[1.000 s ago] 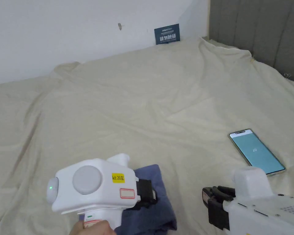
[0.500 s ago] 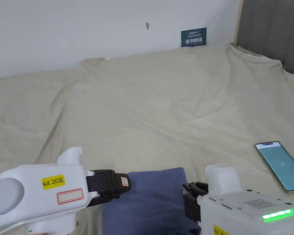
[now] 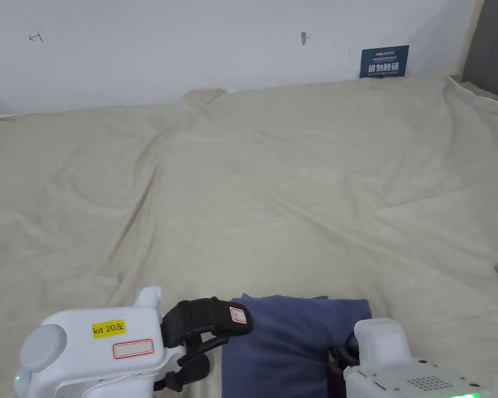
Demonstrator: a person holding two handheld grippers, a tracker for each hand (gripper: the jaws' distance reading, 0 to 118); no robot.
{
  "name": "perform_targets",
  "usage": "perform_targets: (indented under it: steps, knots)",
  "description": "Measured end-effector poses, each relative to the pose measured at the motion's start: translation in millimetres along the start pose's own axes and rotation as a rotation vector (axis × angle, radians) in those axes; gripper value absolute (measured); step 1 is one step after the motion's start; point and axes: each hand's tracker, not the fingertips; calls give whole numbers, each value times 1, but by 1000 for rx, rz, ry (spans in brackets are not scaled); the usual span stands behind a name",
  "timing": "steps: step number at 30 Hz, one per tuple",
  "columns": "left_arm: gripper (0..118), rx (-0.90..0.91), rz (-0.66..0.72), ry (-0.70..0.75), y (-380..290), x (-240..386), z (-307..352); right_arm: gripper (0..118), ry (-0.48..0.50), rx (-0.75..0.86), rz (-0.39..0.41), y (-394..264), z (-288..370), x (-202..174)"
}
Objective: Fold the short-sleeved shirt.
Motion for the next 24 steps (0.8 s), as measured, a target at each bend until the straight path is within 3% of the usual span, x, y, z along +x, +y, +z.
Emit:
perform_targets:
  steps: [2,5,7,10,11,12,13,16,21,24]
  knots:
    - [118,-52,27,29,5,-2,-14,0,-3,-3,7,1,1,-2]
    - [118,-76,-36,54,6,-2,-35,0,-11,-7,36,2,0,-3]
    - [109,-115,-31,62,5,-6,-49,0,-11,-11,39,2,0,-3]
    - [107,-115,-120,42,4,-4,-51,0,-7,-22,33,5,0,-1]
    - [98,-125,-149,44,5,-4,-52,0,-6,-25,31,6,0,-1]
    - [57,-113,-153,76,5,-4,-50,0,-6,-27,28,7,0,-1]
    - [28,-101,-149,142,7,-5,-50,0,-10,-29,24,9,2,-1]
    - [28,-129,-113,63,10,-19,-52,0,-16,-22,12,14,9,-5]
    - [28,-99,-196,96,11,-6,-21,0,-75,27,46,20,22,-17]
    - [28,-62,-206,133,19,-16,14,0,-41,69,21,27,31,-29]
